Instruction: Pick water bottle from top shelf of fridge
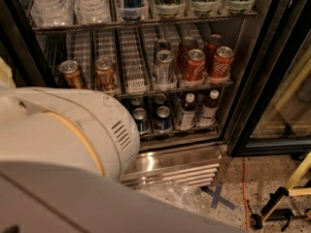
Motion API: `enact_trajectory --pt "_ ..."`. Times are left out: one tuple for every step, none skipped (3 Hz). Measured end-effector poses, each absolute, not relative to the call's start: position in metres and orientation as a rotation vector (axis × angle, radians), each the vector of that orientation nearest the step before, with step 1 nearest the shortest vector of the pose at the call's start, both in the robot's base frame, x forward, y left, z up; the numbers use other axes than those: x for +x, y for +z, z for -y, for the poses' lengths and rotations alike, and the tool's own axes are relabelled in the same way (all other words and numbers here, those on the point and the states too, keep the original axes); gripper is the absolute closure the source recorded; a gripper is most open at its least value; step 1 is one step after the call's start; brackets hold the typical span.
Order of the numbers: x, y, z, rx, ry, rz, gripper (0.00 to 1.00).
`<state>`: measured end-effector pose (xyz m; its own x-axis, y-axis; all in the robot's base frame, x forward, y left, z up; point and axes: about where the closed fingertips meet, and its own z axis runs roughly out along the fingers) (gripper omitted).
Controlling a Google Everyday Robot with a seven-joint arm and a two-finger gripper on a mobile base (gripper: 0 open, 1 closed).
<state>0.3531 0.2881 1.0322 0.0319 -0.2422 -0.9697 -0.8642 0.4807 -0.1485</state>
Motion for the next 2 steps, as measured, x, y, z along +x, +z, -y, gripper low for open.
enact_trajectory --pt "0.3509 1.0349 -0.2887 -1.003 0.634 -1.495 0.00" --pt "0.3510 1.0349 -0.2886 -1.003 0.634 -1.495 0.00"
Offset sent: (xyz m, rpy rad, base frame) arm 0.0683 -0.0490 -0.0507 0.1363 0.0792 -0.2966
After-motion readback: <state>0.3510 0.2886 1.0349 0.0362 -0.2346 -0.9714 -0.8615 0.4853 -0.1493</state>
